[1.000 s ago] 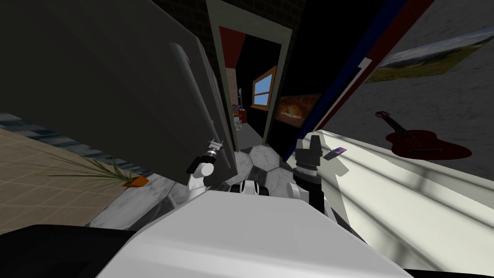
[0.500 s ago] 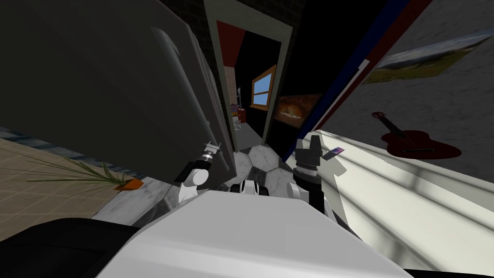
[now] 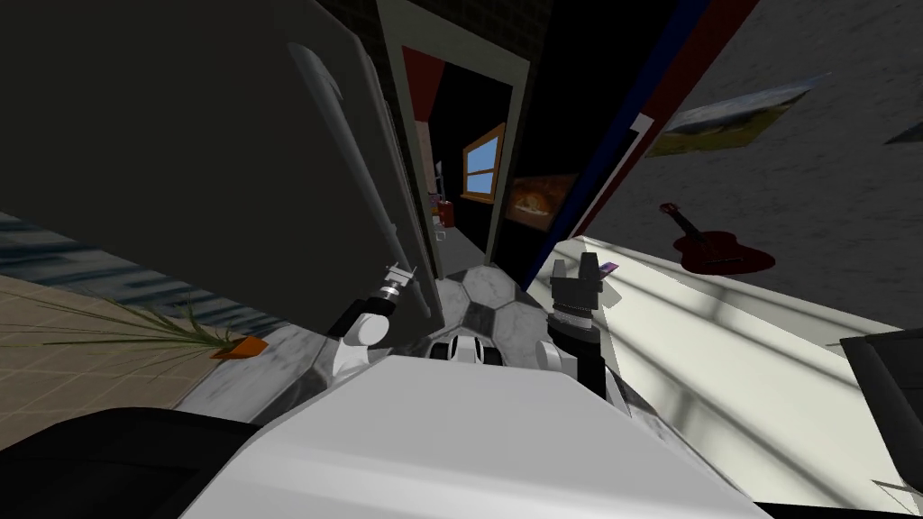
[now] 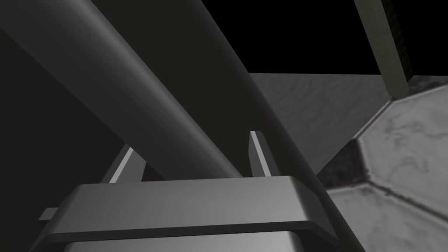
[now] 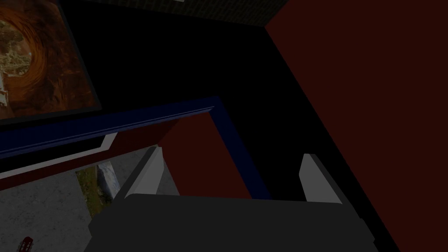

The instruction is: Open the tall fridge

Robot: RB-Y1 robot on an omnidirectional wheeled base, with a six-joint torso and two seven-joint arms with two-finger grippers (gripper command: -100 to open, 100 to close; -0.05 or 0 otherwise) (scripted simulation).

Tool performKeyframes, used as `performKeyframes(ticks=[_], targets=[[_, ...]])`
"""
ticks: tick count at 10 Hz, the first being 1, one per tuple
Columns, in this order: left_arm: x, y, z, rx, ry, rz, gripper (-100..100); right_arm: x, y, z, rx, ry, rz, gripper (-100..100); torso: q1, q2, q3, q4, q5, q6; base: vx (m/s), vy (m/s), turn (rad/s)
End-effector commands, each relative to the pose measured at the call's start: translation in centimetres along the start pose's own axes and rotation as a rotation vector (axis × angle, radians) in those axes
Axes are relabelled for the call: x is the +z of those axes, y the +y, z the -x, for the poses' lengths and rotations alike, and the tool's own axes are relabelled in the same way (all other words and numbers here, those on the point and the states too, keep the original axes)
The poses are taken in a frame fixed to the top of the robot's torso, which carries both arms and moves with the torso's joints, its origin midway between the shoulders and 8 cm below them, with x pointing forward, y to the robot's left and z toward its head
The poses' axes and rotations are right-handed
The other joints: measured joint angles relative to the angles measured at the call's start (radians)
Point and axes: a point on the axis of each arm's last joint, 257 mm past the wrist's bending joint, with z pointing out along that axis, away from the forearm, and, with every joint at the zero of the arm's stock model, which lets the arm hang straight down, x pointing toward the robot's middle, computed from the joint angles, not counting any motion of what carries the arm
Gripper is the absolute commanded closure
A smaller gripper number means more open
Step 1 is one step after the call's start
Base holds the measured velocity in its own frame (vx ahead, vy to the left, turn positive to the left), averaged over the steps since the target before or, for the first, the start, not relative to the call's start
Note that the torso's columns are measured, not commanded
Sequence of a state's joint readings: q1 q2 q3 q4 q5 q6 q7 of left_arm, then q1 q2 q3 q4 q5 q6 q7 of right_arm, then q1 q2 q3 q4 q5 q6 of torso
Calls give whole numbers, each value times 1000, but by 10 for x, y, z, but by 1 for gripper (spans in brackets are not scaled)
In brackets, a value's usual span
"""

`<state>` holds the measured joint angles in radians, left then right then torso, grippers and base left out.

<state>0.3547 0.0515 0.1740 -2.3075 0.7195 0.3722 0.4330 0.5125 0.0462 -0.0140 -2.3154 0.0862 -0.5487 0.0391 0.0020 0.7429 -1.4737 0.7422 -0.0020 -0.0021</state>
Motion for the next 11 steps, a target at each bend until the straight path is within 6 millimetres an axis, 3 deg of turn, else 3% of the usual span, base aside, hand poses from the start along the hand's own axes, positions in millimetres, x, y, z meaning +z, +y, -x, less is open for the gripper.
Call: performKeyframes(ticks=[1,5,7,11], targets=[[3,6,-17,3,43,39,100,0,0,0,0,0,0,0,1,-1,-1,1,-1,-2,-327,103,-158],[5,21,-38,2,97,114,100,0,0,0,0,0,0,0,-1,4,2,4,-2,-1,-342,101,-152],[3,29,-23,-7,73,140,100,0,0,0,0,0,0,0,-7,-7,-4,1,-3,-1,-158,52,-99],[7,26,-27,-7,102,162,100,0,0,0,0,0,0,0,3,0,0,0,1,-1,-246,126,-229]])
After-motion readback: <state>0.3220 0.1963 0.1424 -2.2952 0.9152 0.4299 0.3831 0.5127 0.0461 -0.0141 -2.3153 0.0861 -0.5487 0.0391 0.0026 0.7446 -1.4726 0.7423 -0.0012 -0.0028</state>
